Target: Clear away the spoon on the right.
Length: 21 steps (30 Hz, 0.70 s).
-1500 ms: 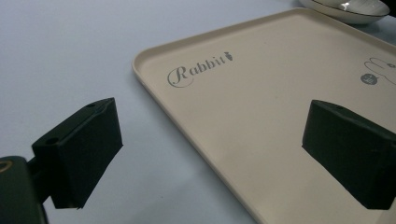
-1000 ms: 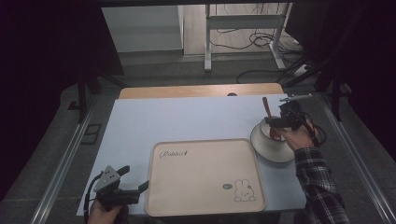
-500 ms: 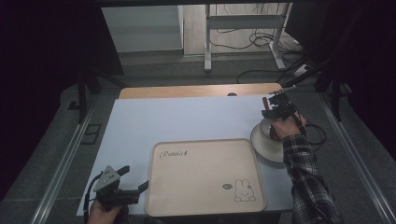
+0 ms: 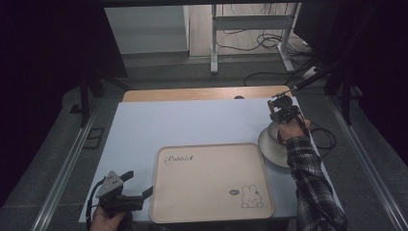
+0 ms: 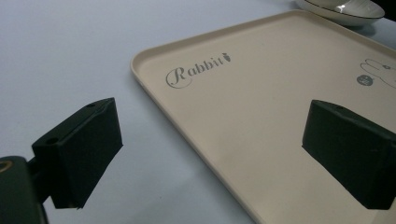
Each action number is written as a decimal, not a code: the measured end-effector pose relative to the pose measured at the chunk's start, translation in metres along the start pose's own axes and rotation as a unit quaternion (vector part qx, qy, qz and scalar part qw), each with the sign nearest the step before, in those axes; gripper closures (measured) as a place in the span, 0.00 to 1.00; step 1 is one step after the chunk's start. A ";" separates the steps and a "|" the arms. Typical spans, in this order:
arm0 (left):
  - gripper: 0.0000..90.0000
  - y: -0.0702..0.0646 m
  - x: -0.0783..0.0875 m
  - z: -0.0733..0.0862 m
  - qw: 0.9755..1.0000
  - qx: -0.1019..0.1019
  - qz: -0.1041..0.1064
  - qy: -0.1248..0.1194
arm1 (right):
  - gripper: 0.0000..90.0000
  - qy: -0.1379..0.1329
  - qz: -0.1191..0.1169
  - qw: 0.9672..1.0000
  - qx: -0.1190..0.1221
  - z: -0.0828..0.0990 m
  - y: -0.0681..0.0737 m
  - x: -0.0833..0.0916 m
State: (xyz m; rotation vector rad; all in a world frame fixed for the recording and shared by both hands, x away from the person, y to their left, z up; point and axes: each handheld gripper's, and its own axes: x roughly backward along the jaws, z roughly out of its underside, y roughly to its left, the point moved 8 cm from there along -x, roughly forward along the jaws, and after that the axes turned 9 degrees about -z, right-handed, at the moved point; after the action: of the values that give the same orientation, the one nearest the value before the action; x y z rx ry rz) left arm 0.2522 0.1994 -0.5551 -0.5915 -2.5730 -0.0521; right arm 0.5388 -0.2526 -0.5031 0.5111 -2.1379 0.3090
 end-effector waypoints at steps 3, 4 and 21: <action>0.05 0.000 0.000 0.000 1.000 0.000 0.000 0.000 | 0.87 -0.007 -0.007 1.000 -0.001 -0.002 -0.001 0.007; 0.05 0.000 0.000 0.000 1.000 0.000 0.000 0.000 | 0.87 -0.009 -0.009 1.000 -0.001 -0.003 -0.001 0.010; 0.05 -0.001 0.000 0.000 1.000 -0.003 -0.001 0.000 | 0.87 -0.030 -0.036 0.999 0.001 -0.017 0.004 0.060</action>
State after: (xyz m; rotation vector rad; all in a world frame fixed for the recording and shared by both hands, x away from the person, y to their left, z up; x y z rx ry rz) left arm 0.2523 0.1988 -0.5552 -0.5905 -2.5738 -0.0617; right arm 0.5178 -0.2573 -0.4446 0.6045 -2.1712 0.2579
